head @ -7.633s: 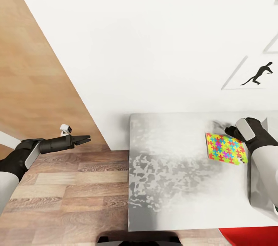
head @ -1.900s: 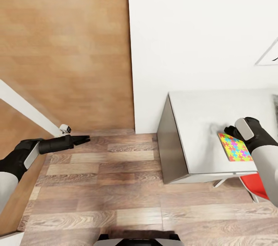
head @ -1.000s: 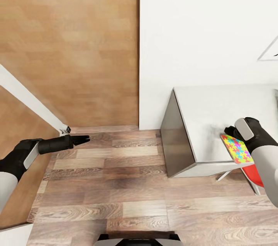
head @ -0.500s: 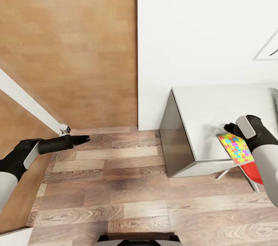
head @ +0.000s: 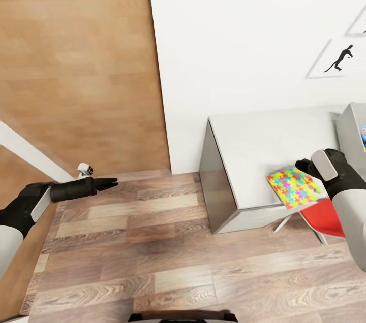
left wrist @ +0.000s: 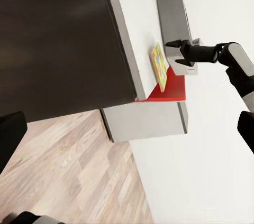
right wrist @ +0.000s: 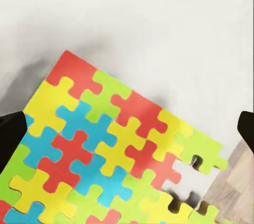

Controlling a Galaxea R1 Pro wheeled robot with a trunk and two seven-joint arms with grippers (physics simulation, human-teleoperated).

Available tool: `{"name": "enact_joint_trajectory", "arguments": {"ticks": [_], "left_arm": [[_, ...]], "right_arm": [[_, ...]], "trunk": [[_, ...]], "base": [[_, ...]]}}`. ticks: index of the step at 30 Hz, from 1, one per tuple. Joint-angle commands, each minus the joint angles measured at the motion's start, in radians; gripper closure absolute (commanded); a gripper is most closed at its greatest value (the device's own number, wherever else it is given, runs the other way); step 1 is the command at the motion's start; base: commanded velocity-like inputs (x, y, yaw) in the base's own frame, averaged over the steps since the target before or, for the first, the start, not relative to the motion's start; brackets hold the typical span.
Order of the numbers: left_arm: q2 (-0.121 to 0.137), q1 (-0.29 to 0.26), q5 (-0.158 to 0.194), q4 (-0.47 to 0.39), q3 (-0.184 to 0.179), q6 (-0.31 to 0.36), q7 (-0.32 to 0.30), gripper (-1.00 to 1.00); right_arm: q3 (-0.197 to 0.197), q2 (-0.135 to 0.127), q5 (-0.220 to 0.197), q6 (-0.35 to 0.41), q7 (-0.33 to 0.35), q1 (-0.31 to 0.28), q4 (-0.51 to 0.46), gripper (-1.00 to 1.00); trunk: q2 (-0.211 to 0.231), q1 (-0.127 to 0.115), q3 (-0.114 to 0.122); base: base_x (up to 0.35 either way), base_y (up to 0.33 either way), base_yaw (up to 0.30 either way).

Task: Put all the toys in the child's room - the three board games (two on the bed and one on the table), the two jigsaw puzzles on the table, and the tennis ball on the table - inside the toy box on the table in the child's room.

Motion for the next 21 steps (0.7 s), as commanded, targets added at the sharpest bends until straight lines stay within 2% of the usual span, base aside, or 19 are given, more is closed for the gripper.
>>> {"name": "enact_joint_trajectory", "arguments": {"ticks": [1, 11, 21], "left_arm": [[0.001, -0.001, 0.006, 0.0, -0.005, 0.01, -0.001, -1.0], [0.001, -0.001, 0.006, 0.0, -0.005, 0.01, -0.001, -1.0], [0.001, -0.001, 0.006, 0.0, -0.005, 0.01, -0.002, -1.0]], "right_arm": [[0.0, 0.0, -0.01, 0.002, -0.009, -0.001, -0.001, -1.0], [0.001, 0.001, -0.011, 0.002, -0.008, 0.001, -0.002, -1.0], [0.002, 0.003, -0.016, 0.002, -0.007, 0.002, 0.002, -1.0]], "trunk": [[-0.002, 0.001, 0.0], [-0.002, 0.001, 0.003], [-0.002, 0.001, 0.002]], "base": [[0.0, -0.132, -0.141], [0.071, -0.073, -0.036], [0.014, -0.01, -0.001]]}}
